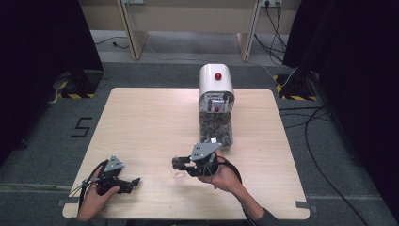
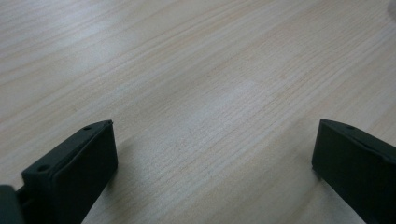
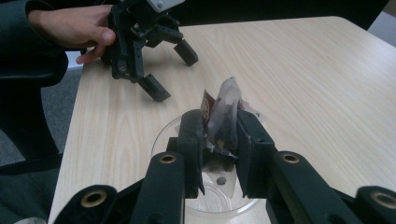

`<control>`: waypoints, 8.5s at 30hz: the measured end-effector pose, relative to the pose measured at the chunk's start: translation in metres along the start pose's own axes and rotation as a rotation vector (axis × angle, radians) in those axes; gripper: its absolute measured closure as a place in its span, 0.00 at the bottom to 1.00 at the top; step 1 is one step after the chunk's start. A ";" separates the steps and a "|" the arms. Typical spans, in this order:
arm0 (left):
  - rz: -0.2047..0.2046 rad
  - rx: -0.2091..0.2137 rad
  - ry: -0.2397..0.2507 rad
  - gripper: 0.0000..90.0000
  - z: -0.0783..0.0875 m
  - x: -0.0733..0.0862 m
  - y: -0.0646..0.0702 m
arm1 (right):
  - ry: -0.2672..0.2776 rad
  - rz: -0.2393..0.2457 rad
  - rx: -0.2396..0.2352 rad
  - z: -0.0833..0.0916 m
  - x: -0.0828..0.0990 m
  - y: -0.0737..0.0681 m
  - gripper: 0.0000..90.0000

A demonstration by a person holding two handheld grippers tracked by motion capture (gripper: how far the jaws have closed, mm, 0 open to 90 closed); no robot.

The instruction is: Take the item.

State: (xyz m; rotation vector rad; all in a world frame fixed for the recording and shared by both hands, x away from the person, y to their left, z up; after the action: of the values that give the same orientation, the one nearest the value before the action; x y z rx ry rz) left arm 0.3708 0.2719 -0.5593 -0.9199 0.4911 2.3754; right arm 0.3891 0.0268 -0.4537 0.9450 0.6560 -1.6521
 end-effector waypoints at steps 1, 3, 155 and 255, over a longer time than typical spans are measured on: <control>0.000 0.000 0.000 0.00 0.000 0.000 0.000 | -0.001 0.002 0.002 -0.001 0.001 0.000 0.82; 0.000 0.000 0.000 0.00 0.000 0.000 0.000 | -0.006 0.000 0.000 -0.002 0.002 0.000 0.82; 0.000 0.000 0.000 0.00 0.000 0.000 0.000 | -0.057 -0.286 0.311 0.099 0.106 0.063 0.46; 0.001 -0.001 0.000 0.00 0.000 0.000 0.000 | -0.241 -0.357 0.462 0.143 0.196 0.009 0.19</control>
State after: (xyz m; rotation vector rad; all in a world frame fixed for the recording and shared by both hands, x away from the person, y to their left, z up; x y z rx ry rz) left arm 0.3704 0.2722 -0.5593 -0.9200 0.4902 2.3768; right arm 0.3394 -0.1936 -0.5423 0.9629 0.2892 -2.2575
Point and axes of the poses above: each handheld gripper's, and its own axes: z roughly backward along the jaws, x roughly out of its underside, y roughly to its right, the point moved 8 cm from there along -z, roughly forward along the jaws, and after that the axes turned 6 degrees about x, right-handed, at the moved point
